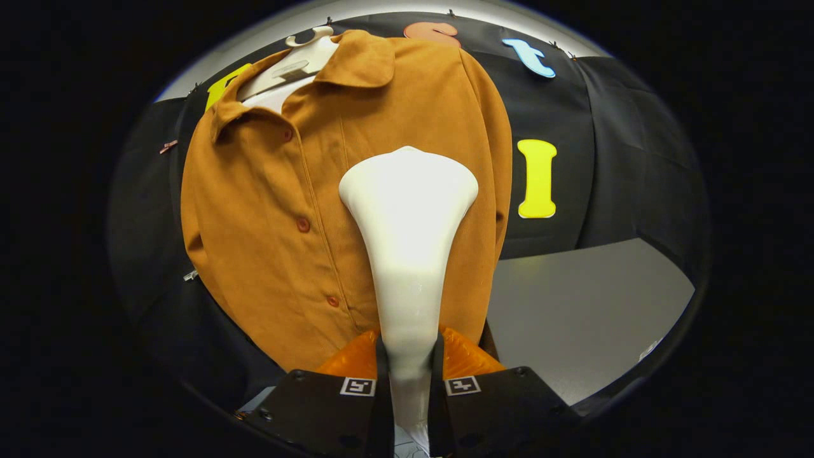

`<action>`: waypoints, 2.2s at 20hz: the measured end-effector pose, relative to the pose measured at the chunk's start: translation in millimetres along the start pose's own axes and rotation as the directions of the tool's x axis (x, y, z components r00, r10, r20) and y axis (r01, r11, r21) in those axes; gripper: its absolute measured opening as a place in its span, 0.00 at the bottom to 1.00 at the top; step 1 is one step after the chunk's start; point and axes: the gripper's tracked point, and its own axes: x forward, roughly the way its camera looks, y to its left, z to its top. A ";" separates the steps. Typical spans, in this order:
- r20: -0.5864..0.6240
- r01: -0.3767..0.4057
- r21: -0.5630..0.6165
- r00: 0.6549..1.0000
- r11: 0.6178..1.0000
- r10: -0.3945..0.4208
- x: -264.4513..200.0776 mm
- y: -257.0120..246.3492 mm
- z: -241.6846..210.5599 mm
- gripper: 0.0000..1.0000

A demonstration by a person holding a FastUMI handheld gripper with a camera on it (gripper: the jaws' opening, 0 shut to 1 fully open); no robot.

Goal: Iron the clothes twice with a garment steamer, once on the left side and once on the right side.

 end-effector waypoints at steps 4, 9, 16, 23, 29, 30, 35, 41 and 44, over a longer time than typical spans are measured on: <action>-0.065 -0.003 0.019 0.998 1.000 0.004 6.5 -1.7 -43.7 0.24; -0.104 0.013 0.027 0.994 1.000 -0.010 13.0 -4.5 -83.3 0.25; -0.082 0.052 0.024 0.995 0.998 -0.050 26.1 0.3 -136.6 0.25; -0.024 0.108 0.068 0.994 0.992 -0.106 29.9 -7.8 -167.0 0.25; -0.076 0.125 0.056 0.990 0.991 -0.121 38.6 -8.3 -216.8 0.25; -0.079 0.128 0.056 0.989 0.990 -0.123 39.5 -8.8 -224.0 0.24; -0.105 0.136 0.022 0.986 0.990 -0.133 38.8 -7.5 -259.0 0.25; -0.094 0.112 -0.002 0.989 0.994 -0.112 -3.7 6.0 -251.7 0.25; -0.064 0.086 -0.004 0.994 0.996 -0.087 -39.7 20.3 -217.1 0.25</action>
